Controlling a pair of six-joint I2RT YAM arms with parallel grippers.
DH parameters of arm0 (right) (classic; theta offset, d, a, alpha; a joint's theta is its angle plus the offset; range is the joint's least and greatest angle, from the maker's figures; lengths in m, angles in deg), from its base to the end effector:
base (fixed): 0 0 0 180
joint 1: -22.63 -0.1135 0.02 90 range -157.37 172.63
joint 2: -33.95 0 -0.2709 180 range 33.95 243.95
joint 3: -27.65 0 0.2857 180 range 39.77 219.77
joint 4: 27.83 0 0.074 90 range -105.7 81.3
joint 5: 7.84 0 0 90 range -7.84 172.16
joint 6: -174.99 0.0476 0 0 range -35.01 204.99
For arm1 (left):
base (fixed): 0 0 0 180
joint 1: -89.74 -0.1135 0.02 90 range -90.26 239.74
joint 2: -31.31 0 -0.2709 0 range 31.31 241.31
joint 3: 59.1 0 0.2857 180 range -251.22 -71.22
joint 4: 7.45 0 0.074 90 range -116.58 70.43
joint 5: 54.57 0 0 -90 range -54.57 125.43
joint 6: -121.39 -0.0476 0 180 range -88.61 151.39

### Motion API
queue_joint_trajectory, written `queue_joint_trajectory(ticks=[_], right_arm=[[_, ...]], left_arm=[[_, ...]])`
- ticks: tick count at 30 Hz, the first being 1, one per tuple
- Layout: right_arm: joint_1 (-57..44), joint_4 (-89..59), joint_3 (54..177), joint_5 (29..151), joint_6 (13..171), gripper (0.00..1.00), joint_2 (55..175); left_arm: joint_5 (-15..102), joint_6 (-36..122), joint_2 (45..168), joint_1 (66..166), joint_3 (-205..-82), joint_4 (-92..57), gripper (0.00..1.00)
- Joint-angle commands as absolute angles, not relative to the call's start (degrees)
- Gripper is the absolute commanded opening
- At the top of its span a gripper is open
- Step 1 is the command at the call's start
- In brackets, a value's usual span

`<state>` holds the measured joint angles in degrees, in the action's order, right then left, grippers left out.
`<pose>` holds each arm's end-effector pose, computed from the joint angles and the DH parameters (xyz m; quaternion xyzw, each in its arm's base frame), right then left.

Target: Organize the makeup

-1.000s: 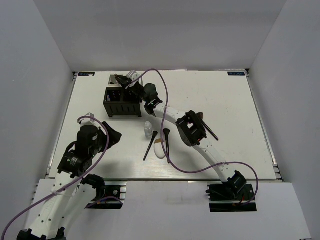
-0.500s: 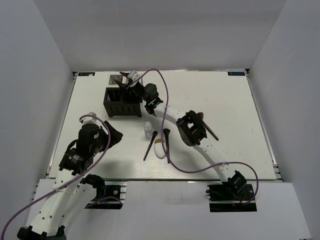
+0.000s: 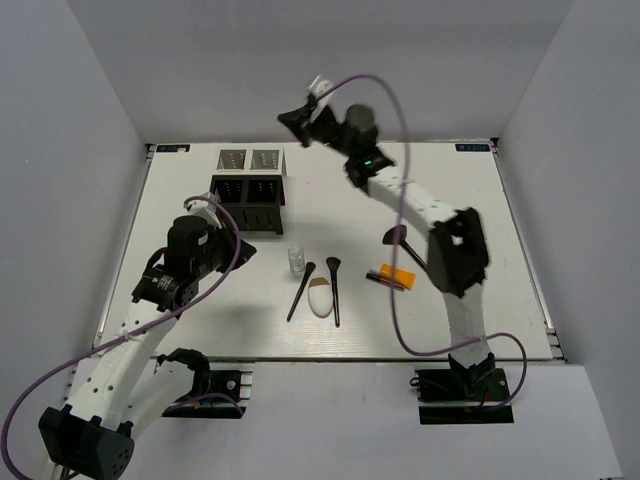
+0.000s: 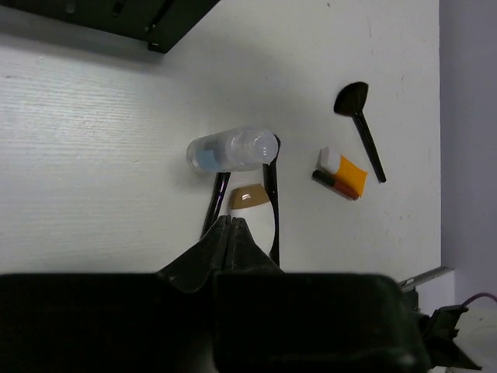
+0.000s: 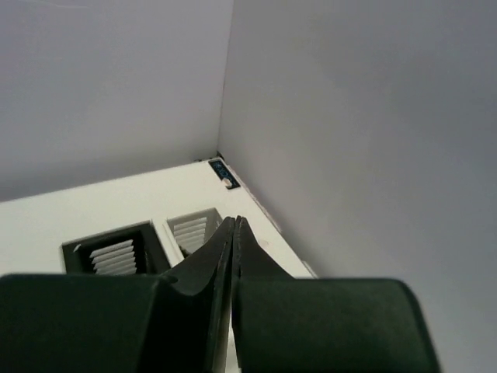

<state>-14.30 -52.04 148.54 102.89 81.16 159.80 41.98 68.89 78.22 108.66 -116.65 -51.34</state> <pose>0.4497 0.3591 0.3475 -0.3358 0.4827 0.3283 0.7392 0.2037 -0.0755 0.2976 -0.1150 0.8713 -0.2686 0.3943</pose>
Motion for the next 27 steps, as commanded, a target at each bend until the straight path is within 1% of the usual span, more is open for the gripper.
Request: queue_joint_trajectory(ticks=[1, 2, 3, 4, 5, 6, 7, 8, 10, 11, 12, 14, 15, 17, 18, 22, 27], right_arm=[[-8.40, -22.72, 146.48, 119.64, 79.57, 0.00, 145.26], [-7.70, -12.38, 146.56, 123.69, 70.58, 0.00, 143.48], [-6.39, 4.08, 146.64, 126.95, 65.18, 0.21, 140.59], [-6.11, 12.34, 146.21, 127.41, 60.00, 0.32, 139.26], [-5.94, 19.90, 145.51, 127.51, 51.16, 0.40, 137.77], [-4.98, 29.99, 144.28, 126.55, 48.89, 0.47, 134.79], [-4.71, 32.96, 142.36, 126.11, 47.83, 0.48, 133.29], [-3.84, 35.69, 137.90, 125.75, 46.51, 0.48, 131.53], [-2.95, 40.08, 132.87, 124.09, 43.78, 0.48, 126.80], [-2.51, 40.28, 127.28, 123.38, 43.68, 0.49, 125.20], [-2.51, 40.72, 124.87, 122.07, 42.81, 0.52, 122.75], [-2.42, 40.81, 118.39, 119.79, 42.89, 0.56, 121.15], [-2.59, 40.55, 116.69, 118.64, 43.68, 0.60, 120.36], [-2.77, 38.27, 113.09, 114.53, 45.43, 0.61, 120.26], [-2.77, 37.65, 112.29, 113.28, 46.92, 0.63, 121.05], [-5.05, 37.73, 110.79, 109.05, 47.90, 0.63, 123.95], [-8.30, 30.53, 107.71, 101.77, 52.82, 0.59, 125.88]], left_arm=[[47.03, 66.90, 79.03, 108.64, -118.07, -46.30, 0.06], [47.82, 66.90, 79.12, 108.64, -117.81, -45.95, 0.04], [48.17, 66.99, 79.03, 108.64, -117.02, -45.33, 0.02], [48.44, 66.90, 79.03, 108.64, -116.76, -45.15, 0.01], [48.79, 66.90, 78.86, 108.64, -116.49, -44.98, 0.02], [48.71, 66.90, 78.16, 108.64, -116.23, -45.15, 0.06], [48.53, 66.90, 77.89, 108.64, -116.22, -45.50, 0.12], [48.01, 66.90, 77.54, 108.64, -116.31, -46.29, 0.30], [47.56, 66.81, 76.49, 108.64, -116.49, -47.34, 0.47], [47.30, 66.64, 76.22, 108.64, -116.58, -48.31, 0.63], [47.21, 66.46, 75.79, 108.64, -116.66, -48.75, 0.71], [47.39, 66.11, 75.34, 108.64, -117.10, -50.33, 0.74], [47.30, 66.02, 74.99, 108.64, -117.02, -50.60, 0.75], [47.04, 65.85, 74.38, 108.64, -117.10, -51.74, 0.75], [46.60, 65.85, 74.11, 108.64, -117.02, -52.00, 0.75], [45.37, 66.37, 71.40, 108.64, -116.14, -53.41, 0.76], [44.40, 67.60, 68.58, 108.64, -115.17, -54.73, 0.76]])
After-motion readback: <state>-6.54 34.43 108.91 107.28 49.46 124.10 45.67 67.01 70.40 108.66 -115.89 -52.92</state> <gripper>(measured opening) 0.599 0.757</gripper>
